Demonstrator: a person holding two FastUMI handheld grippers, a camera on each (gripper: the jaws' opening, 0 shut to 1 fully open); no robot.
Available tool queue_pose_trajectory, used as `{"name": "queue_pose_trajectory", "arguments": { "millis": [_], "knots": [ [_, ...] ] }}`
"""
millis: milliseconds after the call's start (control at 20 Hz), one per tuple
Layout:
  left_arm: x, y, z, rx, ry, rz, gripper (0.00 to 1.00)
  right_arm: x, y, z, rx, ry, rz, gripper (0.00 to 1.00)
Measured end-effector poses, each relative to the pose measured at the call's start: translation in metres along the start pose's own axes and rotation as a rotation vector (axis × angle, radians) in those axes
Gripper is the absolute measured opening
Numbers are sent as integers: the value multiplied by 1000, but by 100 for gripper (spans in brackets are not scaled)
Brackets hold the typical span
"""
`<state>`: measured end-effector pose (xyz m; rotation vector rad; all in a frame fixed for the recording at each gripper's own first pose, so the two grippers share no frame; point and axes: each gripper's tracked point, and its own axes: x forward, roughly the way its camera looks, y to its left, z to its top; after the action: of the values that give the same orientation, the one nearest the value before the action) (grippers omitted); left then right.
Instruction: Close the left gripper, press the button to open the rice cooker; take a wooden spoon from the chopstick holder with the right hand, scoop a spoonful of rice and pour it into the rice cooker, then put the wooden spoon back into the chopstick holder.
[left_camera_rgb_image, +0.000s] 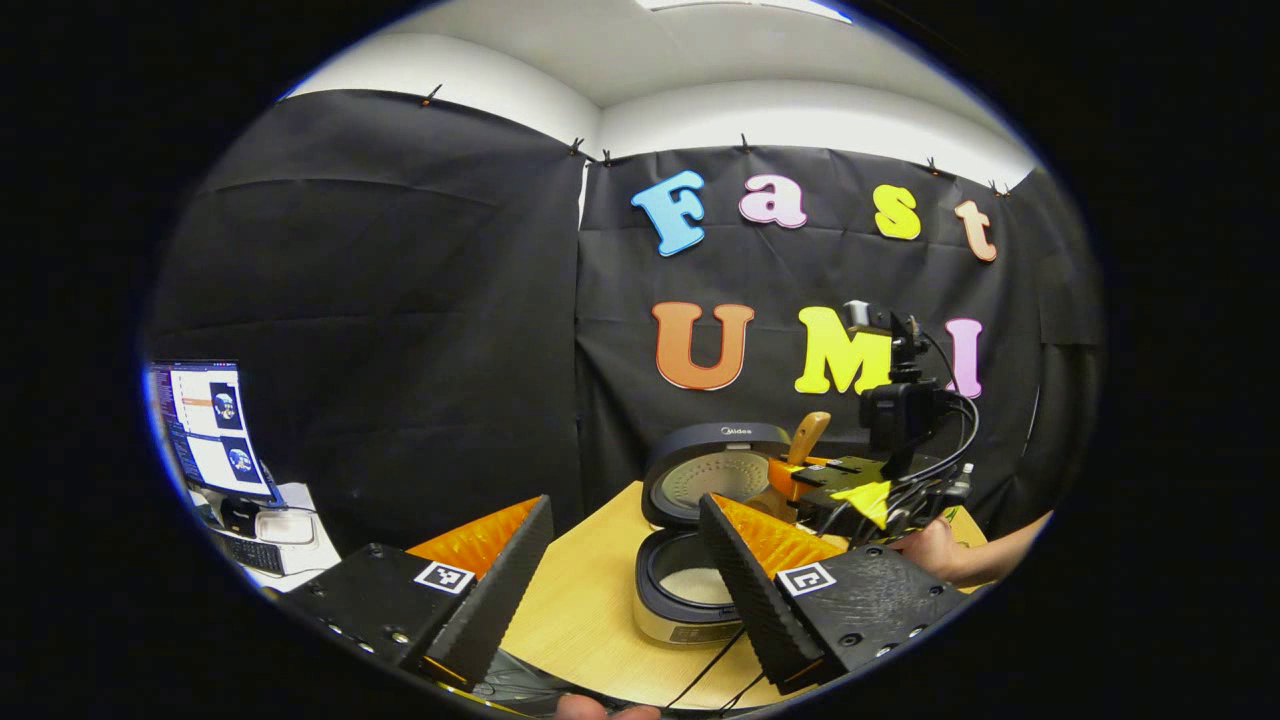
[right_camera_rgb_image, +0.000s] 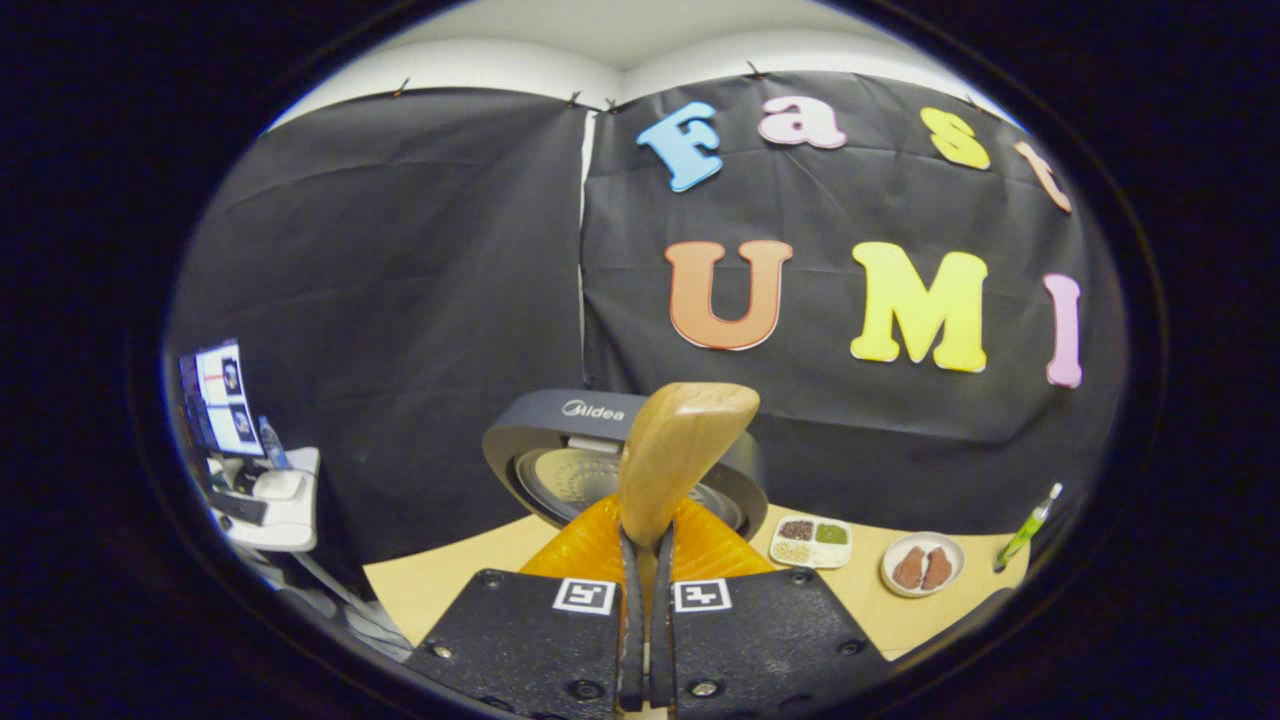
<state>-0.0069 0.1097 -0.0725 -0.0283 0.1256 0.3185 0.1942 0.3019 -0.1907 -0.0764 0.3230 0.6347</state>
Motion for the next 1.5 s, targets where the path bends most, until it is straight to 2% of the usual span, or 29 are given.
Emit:
{"name": "queue_pose_trajectory", "arguments": {
  "millis": [200, 350, 450, 600, 750, 950, 1100, 1300, 1500],
  "knots": [
    [11, -14, 8, -20, -13, -48, 95, -37, -21, 34, 135, -45, -6, 8],
    [15, -33, 10, -3, -27, -96, 94, -75, -62, 54, 208, -105, -52, 8],
    [22, -49, 9, 3, -27, -135, 94, -101, -99, 58, 248, -125, -110, 8],
    [32, -79, 6, 2, -24, -197, 94, -140, -165, 53, 287, -147, -241, 8],
    [41, -104, 6, -8, -24, -250, 94, -181, -234, 29, 309, -139, -385, 8],
    [50, -130, 3, -1, -12, -279, 95, -221, -317, -11, 315, -95, -543, 8],
    [53, -147, -1, -5, 2, -295, 95, -234, -371, -52, 313, -50, -627, 8],
    [60, -149, -6, 21, 32, -262, 95, -226, -429, -109, 317, 16, -696, 8],
    [64, -154, -9, 48, 55, -223, 95, -208, -464, -157, 304, 65, -725, 8]
  ]
}}
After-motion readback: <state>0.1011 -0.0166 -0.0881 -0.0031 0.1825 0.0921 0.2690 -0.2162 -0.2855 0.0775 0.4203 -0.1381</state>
